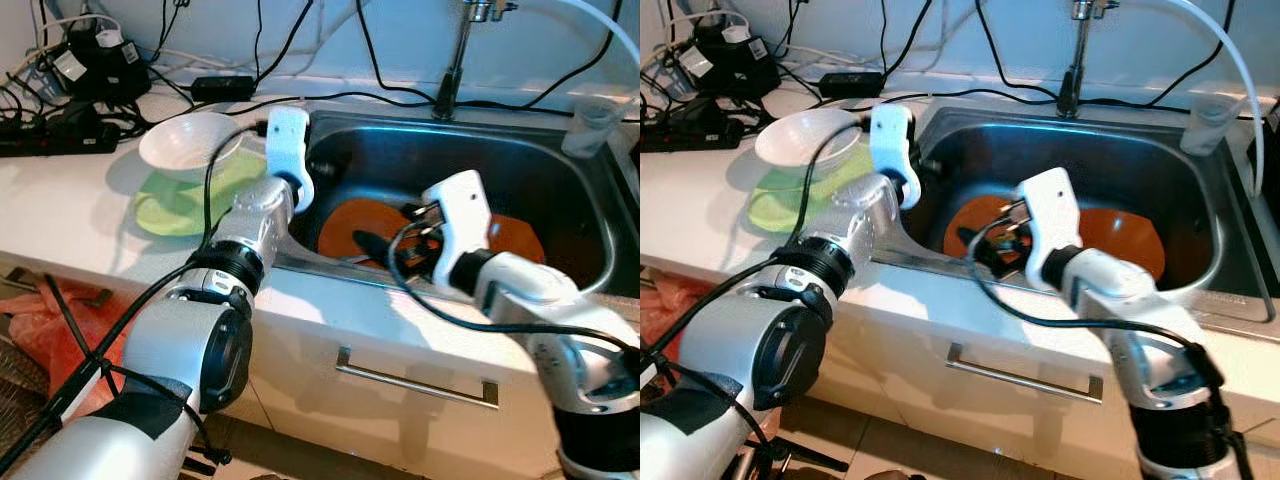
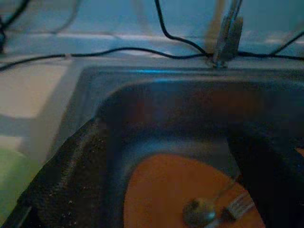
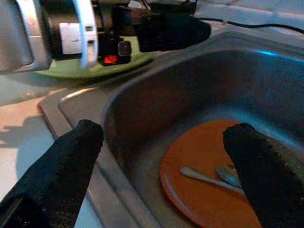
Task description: Kitchen organization
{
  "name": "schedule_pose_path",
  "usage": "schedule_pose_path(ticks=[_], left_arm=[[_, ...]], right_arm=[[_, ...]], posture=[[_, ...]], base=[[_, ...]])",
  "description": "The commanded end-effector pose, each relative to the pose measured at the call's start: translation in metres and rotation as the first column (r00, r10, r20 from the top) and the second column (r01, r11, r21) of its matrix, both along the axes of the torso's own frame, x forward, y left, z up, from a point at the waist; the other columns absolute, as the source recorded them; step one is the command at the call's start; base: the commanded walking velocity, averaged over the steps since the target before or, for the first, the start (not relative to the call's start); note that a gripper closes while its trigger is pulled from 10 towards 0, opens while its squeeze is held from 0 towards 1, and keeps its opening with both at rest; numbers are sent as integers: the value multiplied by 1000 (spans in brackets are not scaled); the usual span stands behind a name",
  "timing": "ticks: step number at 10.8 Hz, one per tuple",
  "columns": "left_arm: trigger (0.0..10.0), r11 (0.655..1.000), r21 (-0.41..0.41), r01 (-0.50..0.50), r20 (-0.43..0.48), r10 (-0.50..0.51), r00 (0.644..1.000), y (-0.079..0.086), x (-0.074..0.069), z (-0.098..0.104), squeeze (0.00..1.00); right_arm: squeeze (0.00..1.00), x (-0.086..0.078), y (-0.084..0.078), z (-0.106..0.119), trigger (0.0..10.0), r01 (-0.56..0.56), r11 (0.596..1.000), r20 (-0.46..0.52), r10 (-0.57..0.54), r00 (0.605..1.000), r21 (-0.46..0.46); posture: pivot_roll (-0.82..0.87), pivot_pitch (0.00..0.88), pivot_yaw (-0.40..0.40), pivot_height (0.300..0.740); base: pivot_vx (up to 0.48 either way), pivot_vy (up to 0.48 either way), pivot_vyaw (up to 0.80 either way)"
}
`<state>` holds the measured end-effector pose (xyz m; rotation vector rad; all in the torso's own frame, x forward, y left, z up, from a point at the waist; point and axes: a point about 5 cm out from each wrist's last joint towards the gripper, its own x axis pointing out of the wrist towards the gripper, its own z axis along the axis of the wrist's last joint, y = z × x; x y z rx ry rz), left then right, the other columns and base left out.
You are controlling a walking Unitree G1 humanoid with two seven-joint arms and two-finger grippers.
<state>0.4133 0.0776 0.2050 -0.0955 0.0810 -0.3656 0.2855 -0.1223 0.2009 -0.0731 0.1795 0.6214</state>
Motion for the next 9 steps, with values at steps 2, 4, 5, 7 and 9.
schedule_pose_path(ticks=[2, 4, 5, 7, 9], left_arm=[[10000, 996, -18, -90, 73, 91, 993, 17, 7, 26, 1000], [10000, 984, -2, -178, 122, 177, 977, 39, 9, 34, 1000], [10000, 976, 25, -216, 139, 211, 968, 52, 10, 35, 1000], [10000, 933, 118, -340, 125, 326, 937, 79, 10, 29, 365], [10000, 902, 201, -383, 119, 365, 923, 109, 8, 27, 0]], right_arm=[[0, 2, 6, 4, 10000, -22, 999, 34, 22, 999, 25], [0, 3, 10, 6, 10000, -41, 999, 48, 39, 998, 33], [0, 4, 10, 6, 10000, -42, 998, 51, 40, 998, 36], [0, 3, 11, 5, 10000, -45, 998, 56, 42, 998, 48], [0, 1, 13, 2, 10000, -46, 997, 50, 43, 998, 56]], posture=[[-120, 0, 122, 740], [-110, 0, 118, 740], [-107, 0, 117, 740], [-106, 0, 125, 740], [-106, 0, 134, 740]], base=[[0, 0, 0], [0, 0, 0], [0, 0, 0], [0, 0, 0], [0, 0, 0]])
